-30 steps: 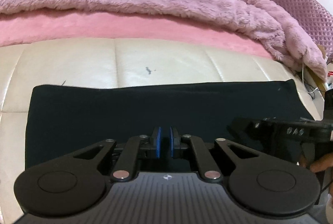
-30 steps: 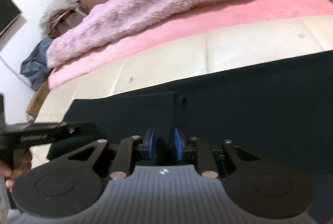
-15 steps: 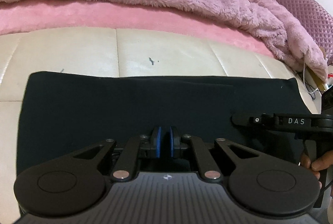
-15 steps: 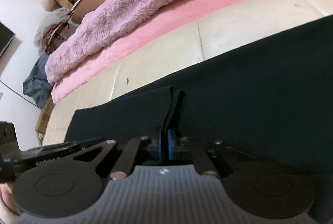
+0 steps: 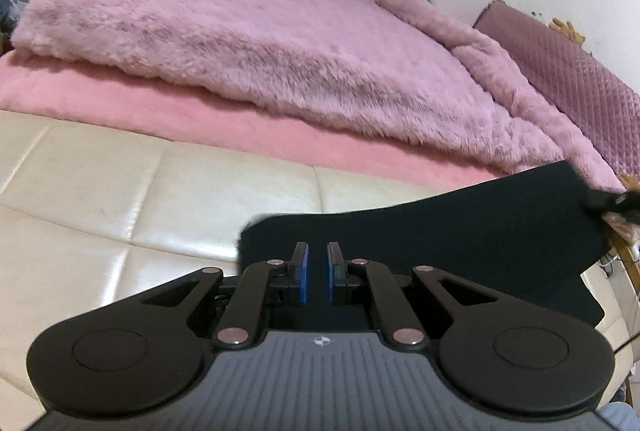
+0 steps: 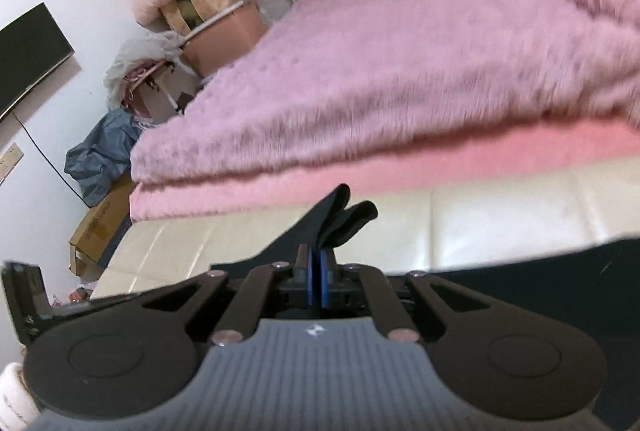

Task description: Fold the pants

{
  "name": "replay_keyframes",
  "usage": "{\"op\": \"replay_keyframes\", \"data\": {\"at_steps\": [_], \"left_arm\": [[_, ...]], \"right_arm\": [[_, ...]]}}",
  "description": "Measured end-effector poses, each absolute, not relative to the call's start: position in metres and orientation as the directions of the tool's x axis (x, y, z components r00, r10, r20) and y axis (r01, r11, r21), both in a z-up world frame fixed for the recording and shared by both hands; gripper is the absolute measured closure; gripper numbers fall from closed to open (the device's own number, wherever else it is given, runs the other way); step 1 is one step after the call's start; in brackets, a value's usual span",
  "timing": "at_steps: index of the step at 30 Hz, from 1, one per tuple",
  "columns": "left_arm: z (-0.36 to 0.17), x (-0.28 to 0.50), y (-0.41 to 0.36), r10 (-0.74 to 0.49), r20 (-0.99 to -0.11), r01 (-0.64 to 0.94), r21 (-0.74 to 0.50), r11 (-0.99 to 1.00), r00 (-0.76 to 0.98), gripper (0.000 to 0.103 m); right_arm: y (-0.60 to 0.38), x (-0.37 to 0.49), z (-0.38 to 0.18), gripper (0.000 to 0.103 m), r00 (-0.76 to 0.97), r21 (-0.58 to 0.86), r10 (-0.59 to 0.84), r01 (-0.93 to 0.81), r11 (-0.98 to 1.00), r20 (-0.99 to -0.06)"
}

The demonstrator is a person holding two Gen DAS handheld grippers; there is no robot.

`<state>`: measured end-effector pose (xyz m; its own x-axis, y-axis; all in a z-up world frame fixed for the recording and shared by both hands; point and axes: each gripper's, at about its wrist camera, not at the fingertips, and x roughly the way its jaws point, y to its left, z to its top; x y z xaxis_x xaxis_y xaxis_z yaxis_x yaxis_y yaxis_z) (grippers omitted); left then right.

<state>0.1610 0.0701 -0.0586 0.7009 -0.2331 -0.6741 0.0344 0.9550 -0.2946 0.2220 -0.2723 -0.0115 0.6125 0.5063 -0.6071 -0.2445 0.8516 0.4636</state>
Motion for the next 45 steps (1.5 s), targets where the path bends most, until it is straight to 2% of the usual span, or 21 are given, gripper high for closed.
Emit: {"op": "replay_keyframes", "data": {"at_steps": [6,12,15,20,27,33,41,43,45], "left_arm": [[-0.057,0.158,0.060,-0.264,-0.660,0.064,-0.310,0.949,0.704,0.095],[-0.064,0.166,0.027,-0.300,-0.671,0.125,-0.298,0.946,0.678,0.095],[-0.070,0.171,0.008,-0.305,-0.689,0.155,-0.273,0.949,0.657,0.095],[-0.087,0.184,-0.020,-0.298,-0.732,0.186,-0.233,0.955,0.613,0.095],[-0.117,0.205,-0.049,-0.279,-0.796,0.216,-0.190,0.958,0.537,0.095],[-0.141,0.210,-0.055,-0.230,-0.837,0.183,-0.158,0.970,0.497,0.095],[-0.144,0.210,-0.051,-0.228,-0.837,0.173,-0.162,0.971,0.498,0.096],[-0.139,0.211,-0.050,-0.235,-0.834,0.173,-0.170,0.970,0.499,0.095],[-0.132,0.212,-0.043,-0.266,-0.806,0.158,-0.214,0.964,0.529,0.095]], "right_arm": [[-0.328,0.210,0.056,0.103,0.668,0.396,0.436,-0.223,0.891,-0.603],[-0.400,0.206,0.074,0.103,0.705,0.318,0.299,-0.109,0.942,-0.643],[-0.433,0.208,0.060,0.103,0.697,0.294,0.235,-0.036,0.955,-0.677],[-0.473,0.216,0.003,0.103,0.649,0.298,0.189,0.060,0.953,-0.737],[-0.500,0.231,-0.069,0.103,0.606,0.258,0.140,0.111,0.960,-0.783],[-0.515,0.246,-0.117,0.103,0.566,0.210,0.109,0.115,0.971,-0.817],[-0.518,0.248,-0.148,0.103,0.554,0.162,0.063,0.131,0.978,-0.830],[-0.516,0.249,-0.144,0.092,0.551,0.097,-0.003,0.153,0.983,-0.834],[-0.515,0.248,-0.137,0.093,0.552,0.032,-0.070,0.173,0.984,-0.831]]}}
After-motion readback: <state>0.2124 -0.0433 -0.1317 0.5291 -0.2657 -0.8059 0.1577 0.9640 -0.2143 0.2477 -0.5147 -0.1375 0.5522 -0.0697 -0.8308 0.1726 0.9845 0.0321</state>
